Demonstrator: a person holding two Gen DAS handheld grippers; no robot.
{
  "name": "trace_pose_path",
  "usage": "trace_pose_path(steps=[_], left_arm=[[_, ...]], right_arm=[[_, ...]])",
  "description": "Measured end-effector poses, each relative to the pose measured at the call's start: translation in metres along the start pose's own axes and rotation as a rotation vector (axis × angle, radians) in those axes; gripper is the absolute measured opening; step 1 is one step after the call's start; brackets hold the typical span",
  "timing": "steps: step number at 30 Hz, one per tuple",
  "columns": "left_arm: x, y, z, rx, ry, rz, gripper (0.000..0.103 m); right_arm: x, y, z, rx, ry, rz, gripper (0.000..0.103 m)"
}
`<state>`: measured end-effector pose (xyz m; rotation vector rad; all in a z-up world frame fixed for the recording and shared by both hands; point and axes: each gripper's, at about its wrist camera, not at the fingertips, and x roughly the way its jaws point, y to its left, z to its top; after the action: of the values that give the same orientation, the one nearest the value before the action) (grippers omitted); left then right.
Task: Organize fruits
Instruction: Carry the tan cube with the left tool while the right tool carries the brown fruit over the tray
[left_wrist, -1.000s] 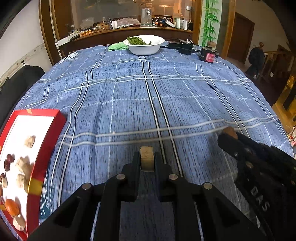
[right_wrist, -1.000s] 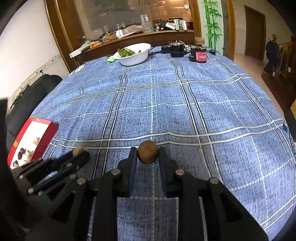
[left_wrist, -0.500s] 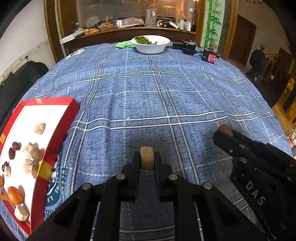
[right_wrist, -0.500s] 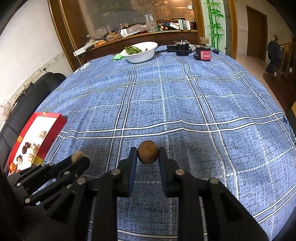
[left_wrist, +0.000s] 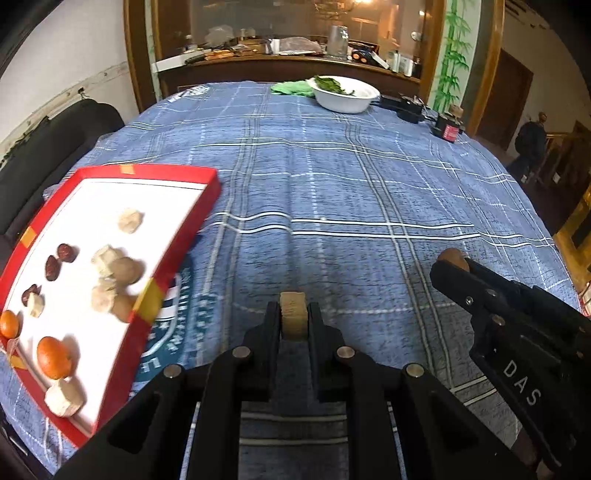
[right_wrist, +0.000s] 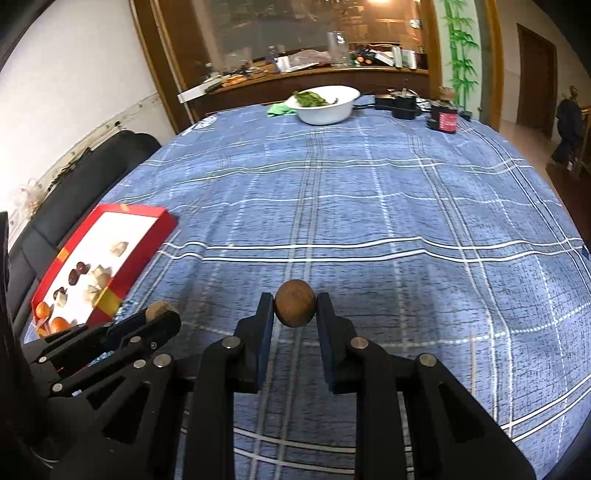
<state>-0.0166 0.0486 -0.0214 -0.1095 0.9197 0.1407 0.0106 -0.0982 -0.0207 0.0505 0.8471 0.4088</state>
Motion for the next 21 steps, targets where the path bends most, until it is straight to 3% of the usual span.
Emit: trace_pose_path(steps=[21], left_arm=[[-0.019, 0.084, 0.002, -0.167, -0.050, 0.117, 0.012]], right_arm=[[0.013, 0.093, 0.014, -0.170, 0.004, 0.132, 0.025]])
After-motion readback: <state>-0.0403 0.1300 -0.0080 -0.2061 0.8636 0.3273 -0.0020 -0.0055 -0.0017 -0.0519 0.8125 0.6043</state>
